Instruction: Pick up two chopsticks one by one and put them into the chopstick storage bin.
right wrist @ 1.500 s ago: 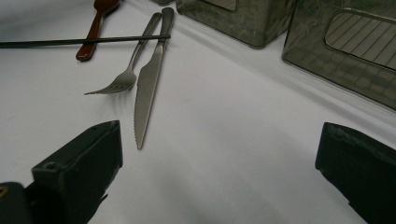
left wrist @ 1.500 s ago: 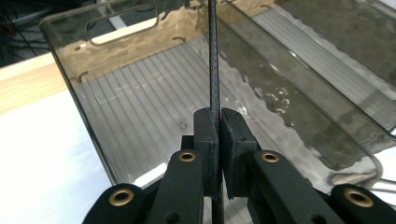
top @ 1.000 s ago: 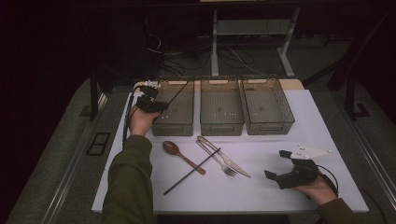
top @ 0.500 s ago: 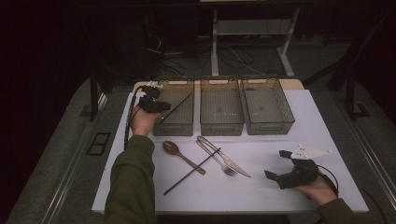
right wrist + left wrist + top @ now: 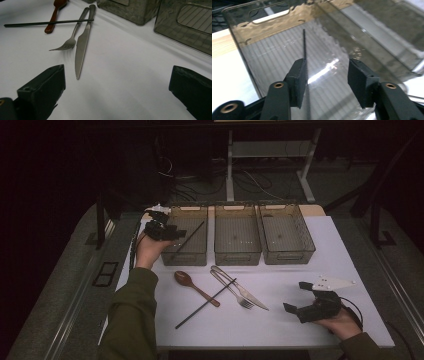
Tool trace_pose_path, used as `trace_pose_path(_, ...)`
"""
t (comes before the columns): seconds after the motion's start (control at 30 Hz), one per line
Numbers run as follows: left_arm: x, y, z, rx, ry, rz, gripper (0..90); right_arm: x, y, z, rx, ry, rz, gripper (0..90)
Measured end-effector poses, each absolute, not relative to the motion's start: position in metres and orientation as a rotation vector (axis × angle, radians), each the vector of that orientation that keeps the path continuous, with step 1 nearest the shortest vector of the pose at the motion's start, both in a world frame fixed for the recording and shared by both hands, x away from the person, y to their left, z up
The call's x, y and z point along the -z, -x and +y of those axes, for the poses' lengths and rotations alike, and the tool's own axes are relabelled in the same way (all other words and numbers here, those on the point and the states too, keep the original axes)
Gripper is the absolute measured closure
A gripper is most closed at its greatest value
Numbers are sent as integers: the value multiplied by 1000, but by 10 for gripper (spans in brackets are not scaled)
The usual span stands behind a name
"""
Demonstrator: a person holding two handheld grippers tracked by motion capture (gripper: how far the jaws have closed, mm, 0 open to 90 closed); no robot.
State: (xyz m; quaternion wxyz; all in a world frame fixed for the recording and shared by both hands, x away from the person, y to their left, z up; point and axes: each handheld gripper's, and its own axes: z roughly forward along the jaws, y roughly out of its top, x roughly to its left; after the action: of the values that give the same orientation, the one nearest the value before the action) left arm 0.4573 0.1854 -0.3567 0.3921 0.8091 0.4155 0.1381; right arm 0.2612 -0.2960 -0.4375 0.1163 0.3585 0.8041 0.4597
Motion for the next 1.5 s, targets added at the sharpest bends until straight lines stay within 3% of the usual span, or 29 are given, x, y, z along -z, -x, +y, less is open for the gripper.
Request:
trace_pose_path(0.57,334,-392,178,-321,-2007,894,358,438,-258,-292,-1376,-1020,2366,2)
trace_pose_path(1.5,369,-314,153,-269,-2005,725,224,438,-270,-301,-1405,-1037,2338,1)
